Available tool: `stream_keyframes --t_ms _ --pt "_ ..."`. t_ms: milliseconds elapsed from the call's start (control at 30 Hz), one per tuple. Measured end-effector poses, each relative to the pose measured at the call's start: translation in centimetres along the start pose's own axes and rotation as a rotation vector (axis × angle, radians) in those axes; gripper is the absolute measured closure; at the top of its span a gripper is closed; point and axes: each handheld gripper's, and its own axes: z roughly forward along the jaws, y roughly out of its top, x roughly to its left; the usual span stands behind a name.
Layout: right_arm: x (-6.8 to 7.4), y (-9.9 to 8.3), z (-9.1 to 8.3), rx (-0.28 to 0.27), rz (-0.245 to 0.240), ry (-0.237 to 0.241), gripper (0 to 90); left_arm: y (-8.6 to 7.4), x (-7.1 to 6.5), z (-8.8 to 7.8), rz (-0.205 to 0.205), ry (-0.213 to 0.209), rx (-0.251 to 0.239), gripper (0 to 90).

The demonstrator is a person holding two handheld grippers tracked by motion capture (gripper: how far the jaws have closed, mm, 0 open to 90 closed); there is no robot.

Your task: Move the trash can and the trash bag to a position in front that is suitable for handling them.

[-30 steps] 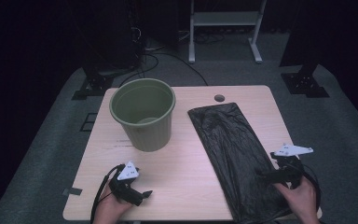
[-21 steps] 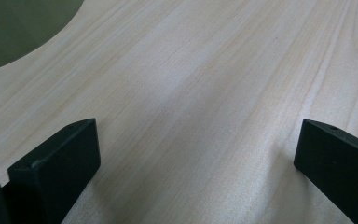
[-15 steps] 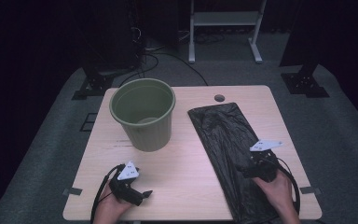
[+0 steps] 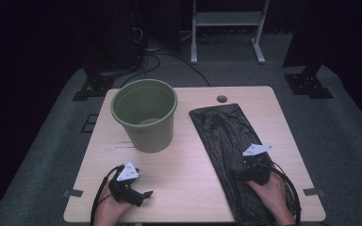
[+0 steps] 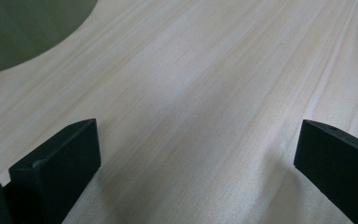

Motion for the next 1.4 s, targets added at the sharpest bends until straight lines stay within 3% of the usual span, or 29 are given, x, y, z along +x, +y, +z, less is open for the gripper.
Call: stream_keyframes --t_ms 67,400,1133,1400 --pt "-0.2 -0.2 0.1 -0.008 0.019 0.018 8.9 0.3 0.1 -0.3 -0.008 -0.005 -0.013 0.0" --pt "-0.3 -0.6 0.1 -0.048 0.020 0.012 9.1 1.0 0.3 -1.4 -0.012 -0.013 -0.053 0.0" --pt "-0.1 -0.6 0.1 -0.049 0.038 -0.005 9.0 3.4 0.9 -4.4 -0.046 -0.033 -0.098 0.0" --pt "-0.1 -0.6 0.1 -0.049 0.037 -0.005 9.0 4.7 1.4 -6.0 -0.052 -0.022 -0.115 0.0"
